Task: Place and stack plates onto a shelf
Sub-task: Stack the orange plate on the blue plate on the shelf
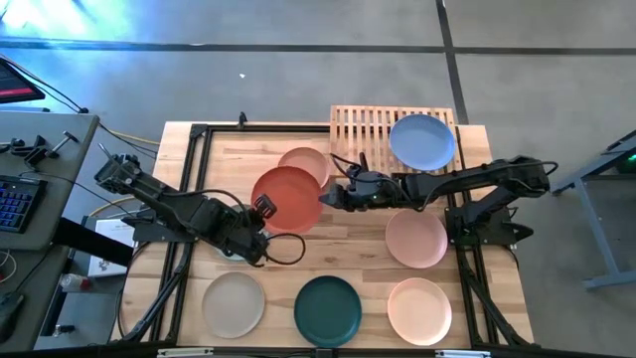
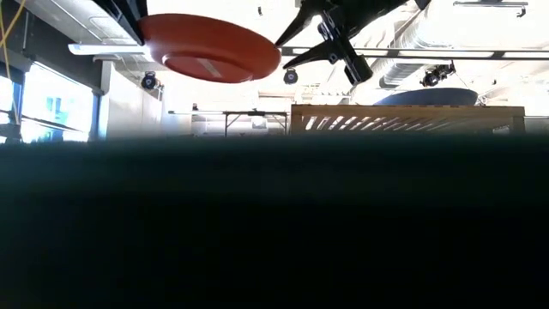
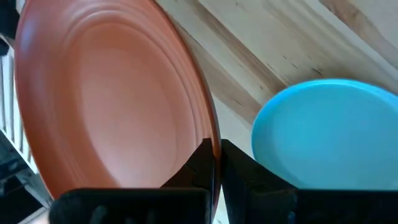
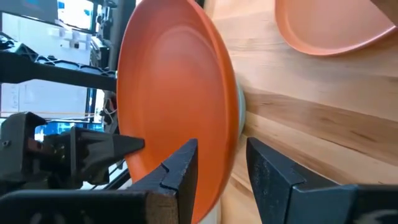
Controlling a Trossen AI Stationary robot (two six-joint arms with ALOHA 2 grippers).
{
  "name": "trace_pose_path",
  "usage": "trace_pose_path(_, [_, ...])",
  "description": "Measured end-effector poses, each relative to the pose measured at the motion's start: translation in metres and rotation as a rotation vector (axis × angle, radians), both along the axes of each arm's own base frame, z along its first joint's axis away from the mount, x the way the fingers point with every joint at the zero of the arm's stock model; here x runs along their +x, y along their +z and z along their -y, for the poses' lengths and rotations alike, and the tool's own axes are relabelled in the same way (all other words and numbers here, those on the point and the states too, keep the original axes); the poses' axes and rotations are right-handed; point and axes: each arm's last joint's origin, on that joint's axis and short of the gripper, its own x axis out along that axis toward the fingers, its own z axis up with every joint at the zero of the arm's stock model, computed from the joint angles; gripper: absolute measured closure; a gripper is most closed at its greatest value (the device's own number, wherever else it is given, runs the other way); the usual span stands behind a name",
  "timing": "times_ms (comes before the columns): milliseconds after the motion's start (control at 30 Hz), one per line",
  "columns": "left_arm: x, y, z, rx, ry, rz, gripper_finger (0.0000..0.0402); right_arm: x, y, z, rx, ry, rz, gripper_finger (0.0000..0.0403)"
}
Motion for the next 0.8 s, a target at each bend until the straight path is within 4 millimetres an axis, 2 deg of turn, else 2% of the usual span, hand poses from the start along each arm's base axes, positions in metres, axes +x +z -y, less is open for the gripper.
trace_pose_path(500, [0.0081,0.0029,0.0021,0.023,-0.041,0.078,0.0399,-0.0012,-0.0018,0.0004,0.045,-0.04,-0.015,0.029])
trace_pose_path(600, [0.0083,0.003,0.0021,0.03,-0.05,0.077,0.0399,-0.0012,-0.0018,0.0005,0.044,-0.04,-0.014,0.0315])
trace_pose_path(800, [0.0085,0.0031,0.0021,0.032,-0.051,0.079,0.0399,-0.0013,-0.002,0.0006,0.031,-0.037,-0.018,0.0392])
